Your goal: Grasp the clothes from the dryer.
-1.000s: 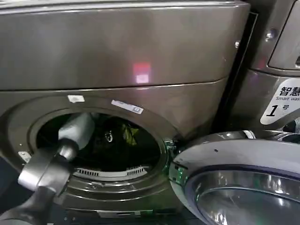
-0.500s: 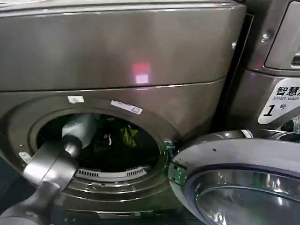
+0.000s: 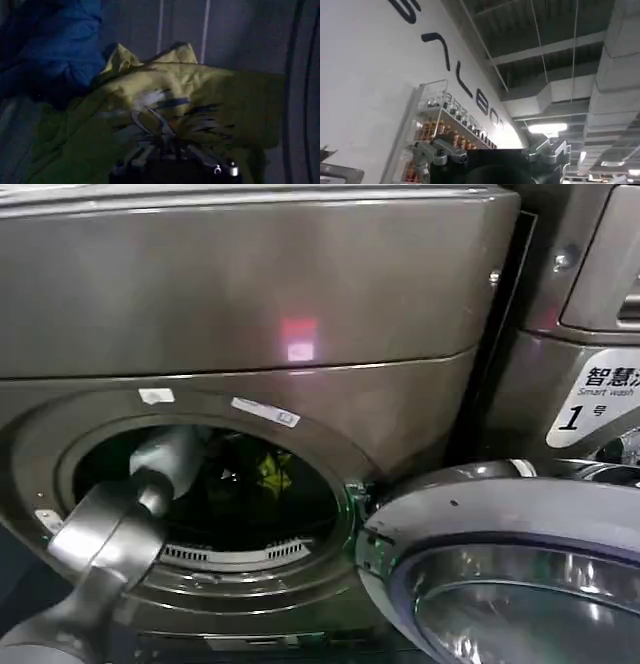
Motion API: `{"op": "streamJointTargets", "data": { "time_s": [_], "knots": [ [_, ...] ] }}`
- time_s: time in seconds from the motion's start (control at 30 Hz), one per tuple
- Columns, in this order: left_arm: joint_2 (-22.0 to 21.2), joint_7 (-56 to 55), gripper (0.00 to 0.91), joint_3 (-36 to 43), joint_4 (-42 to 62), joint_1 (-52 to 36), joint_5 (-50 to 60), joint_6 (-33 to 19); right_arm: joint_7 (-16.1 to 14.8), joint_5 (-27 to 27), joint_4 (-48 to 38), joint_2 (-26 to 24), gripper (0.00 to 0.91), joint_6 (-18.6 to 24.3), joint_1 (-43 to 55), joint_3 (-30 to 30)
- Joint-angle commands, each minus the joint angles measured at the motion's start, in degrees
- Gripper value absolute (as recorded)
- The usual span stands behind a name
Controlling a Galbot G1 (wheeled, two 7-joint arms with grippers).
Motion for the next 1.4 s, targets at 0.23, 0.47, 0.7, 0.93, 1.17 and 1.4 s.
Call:
{"op": "streamJointTargets", "data": {
  "time_s": [0.23,0.47,0.7,0.93,1.17,1.4],
  "knots": [
    [-0.25,0.88,0.0,0.04,0.07,-0.61,-5.05,0.76,0.02,-0.24,-0.01,0.12,0.907,0.01,0.27,-0.32],
    [0.36,-11.88,0.0,-9.04,-7.21,3.1,-15.05,2.89,0.0,-1.08,0.42,0.42,0.907,0.17,1.03,-1.41],
    [3.34,-27.07,0.0,-21.67,-23.35,13.78,-28.54,5.29,0.38,-1.52,0.48,0.43,0.907,0.13,1.51,-2.13],
    [3.6,-44.94,0.0,-34.15,-52.4,32.38,-37.63,1.83,-0.86,-1.85,1.02,0.53,0.907,2.36,2.35,-3.32],
    [-1.06,-55.8,0.0,-42.0,-69.7,46.75,-36.49,-4.96,-1.42,-2.16,1.42,0.64,0.907,6.11,2.6,-4.11],
    [-4.22,-62.47,0.0,-45.66,-79.16,55.39,-31.96,-11.24,-1.01,-1.73,1.67,0.98,0.907,8.16,2.62,-4.41]
  ]
}}
